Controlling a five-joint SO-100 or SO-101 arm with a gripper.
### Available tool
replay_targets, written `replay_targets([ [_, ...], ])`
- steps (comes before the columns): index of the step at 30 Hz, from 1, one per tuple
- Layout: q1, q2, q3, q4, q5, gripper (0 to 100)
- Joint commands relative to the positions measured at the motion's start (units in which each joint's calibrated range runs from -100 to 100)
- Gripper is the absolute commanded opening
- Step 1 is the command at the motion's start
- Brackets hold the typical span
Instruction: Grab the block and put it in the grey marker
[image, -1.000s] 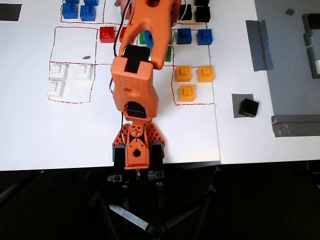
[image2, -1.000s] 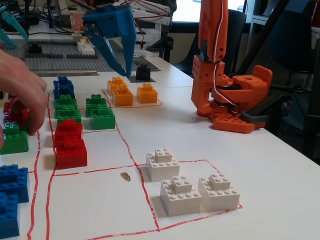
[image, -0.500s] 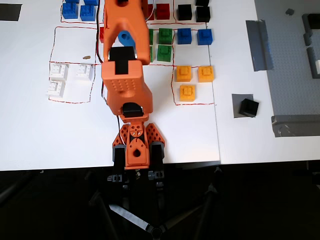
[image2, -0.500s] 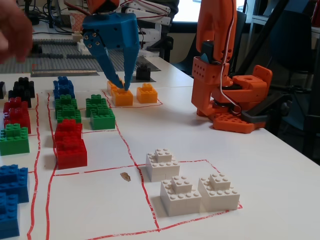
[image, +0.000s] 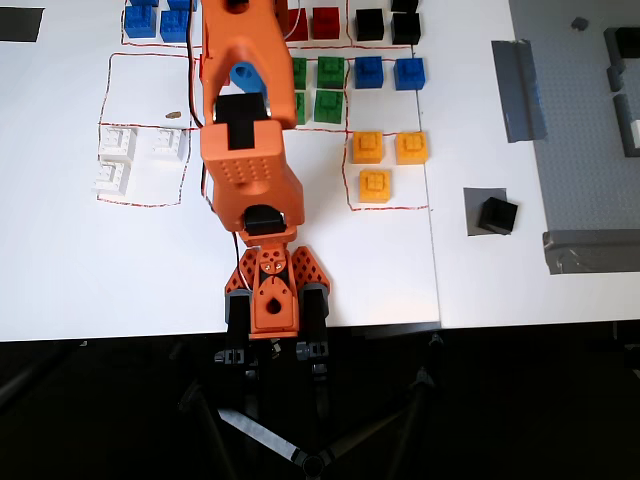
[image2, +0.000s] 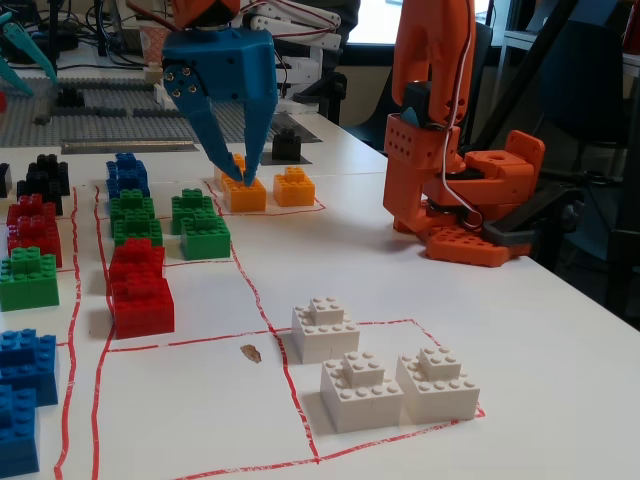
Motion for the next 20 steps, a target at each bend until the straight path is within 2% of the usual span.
replay_targets([
  [1, -2.2, -8.9, -2.7, 0.6, -0.7, 0],
  [20, -2.8, -9.8, -2.5, 1.4, -0.9, 0],
])
